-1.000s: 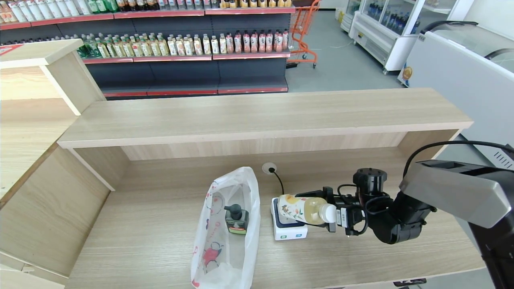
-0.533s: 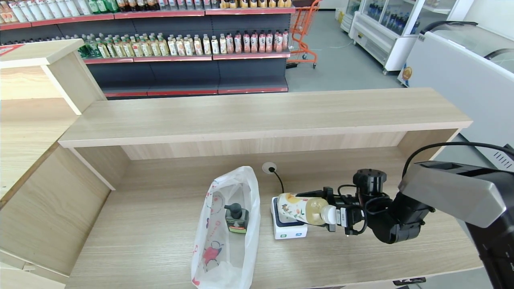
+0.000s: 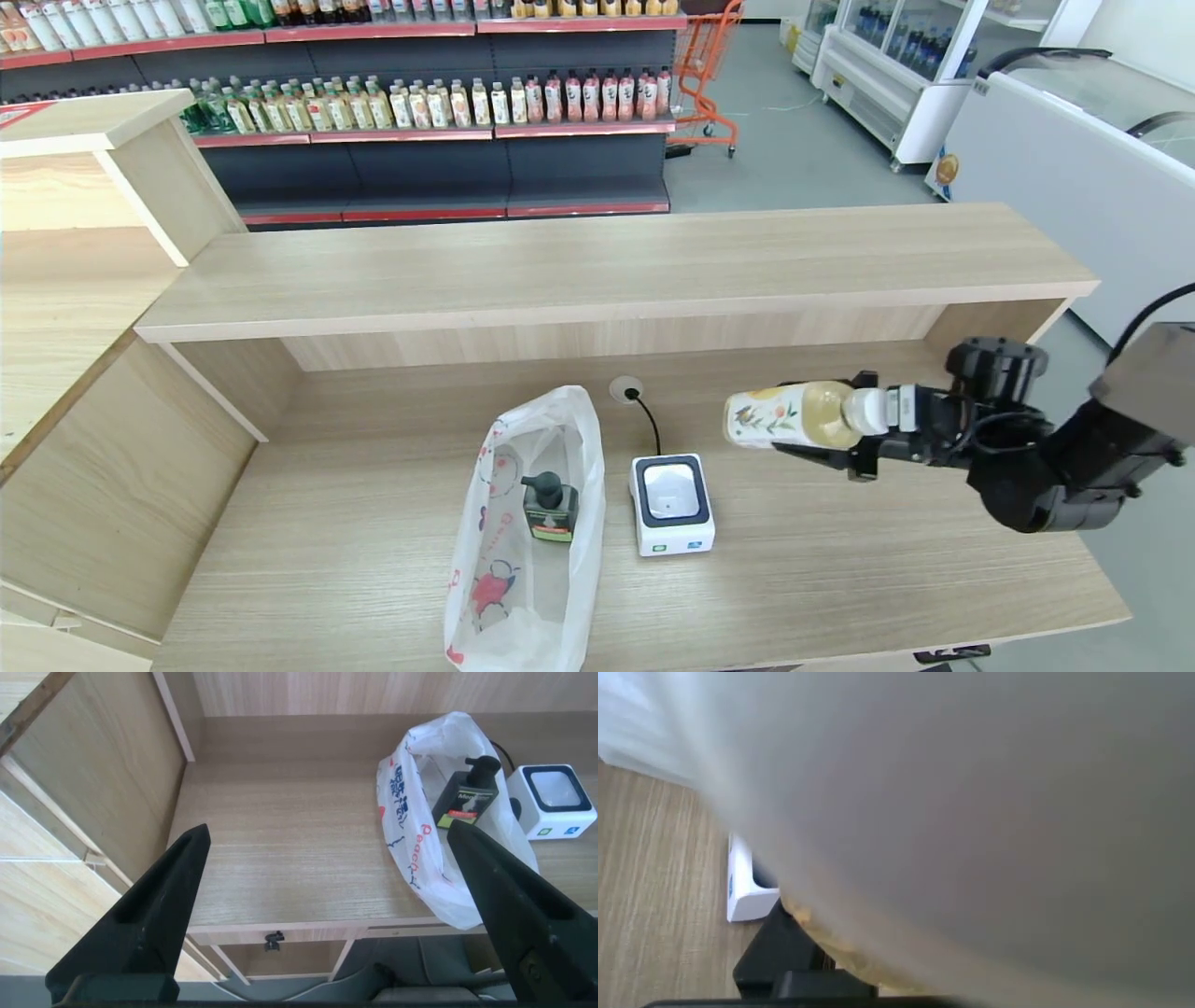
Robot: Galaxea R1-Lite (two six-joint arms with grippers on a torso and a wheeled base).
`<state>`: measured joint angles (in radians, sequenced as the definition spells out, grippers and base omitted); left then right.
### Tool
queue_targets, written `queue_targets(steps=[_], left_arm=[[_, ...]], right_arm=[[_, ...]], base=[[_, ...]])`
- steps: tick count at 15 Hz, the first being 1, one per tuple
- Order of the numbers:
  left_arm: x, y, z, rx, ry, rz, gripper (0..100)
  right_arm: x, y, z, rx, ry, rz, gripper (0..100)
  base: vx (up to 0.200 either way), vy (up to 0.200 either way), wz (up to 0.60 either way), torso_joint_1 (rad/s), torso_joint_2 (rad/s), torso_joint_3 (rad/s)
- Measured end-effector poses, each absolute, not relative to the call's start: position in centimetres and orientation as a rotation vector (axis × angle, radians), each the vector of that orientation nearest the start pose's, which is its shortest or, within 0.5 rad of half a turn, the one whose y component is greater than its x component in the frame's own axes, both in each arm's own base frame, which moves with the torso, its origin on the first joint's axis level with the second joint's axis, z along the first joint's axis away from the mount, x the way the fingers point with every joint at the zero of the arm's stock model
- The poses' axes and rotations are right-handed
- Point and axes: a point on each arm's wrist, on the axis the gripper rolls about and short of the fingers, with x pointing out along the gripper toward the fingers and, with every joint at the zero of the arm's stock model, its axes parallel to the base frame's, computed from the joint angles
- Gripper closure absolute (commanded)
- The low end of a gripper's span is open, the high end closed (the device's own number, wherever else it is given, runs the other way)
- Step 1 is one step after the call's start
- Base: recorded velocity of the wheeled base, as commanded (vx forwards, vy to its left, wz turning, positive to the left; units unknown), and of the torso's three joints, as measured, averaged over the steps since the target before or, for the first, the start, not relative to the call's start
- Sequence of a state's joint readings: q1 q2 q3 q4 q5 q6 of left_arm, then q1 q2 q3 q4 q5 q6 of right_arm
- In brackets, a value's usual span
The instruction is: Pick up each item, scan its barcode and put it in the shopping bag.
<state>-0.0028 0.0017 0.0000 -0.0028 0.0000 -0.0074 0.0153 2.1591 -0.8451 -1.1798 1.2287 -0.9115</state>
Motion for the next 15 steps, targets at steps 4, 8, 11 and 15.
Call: queue_targets(steps=[4,8,11,15], left_arm=[[-2.3,0.0,7.6,-0.007,-0.001,-0.003,0],[-2.3,0.0,7.6,-0.007,-0.001,-0.003,0],[-2.3,0.0,7.6,-0.007,-0.001,-0.003,0],[-2.3,0.0,7.6,-0.007,-0.001,-0.003,0]], right_arm=[[33.7,-2.5,15.1,-0.529,-0.297,0.998,100],[28.4,-4.8,15.4,-0.416,-0.108,0.714,100],[24.7,-5.2,14.5,-0.263,-0.005,0.631,100],[24.2,-0.2,16.1,-0.039,0.024,0.692,100]], base=[[0.0,0.0,0.0,0.0,0.0,0.0],[0.0,0.0,0.0,0.0,0.0,0.0],[0.0,0.0,0.0,0.0,0.0,0.0],[0.0,0.0,0.0,0.0,0.0,0.0]])
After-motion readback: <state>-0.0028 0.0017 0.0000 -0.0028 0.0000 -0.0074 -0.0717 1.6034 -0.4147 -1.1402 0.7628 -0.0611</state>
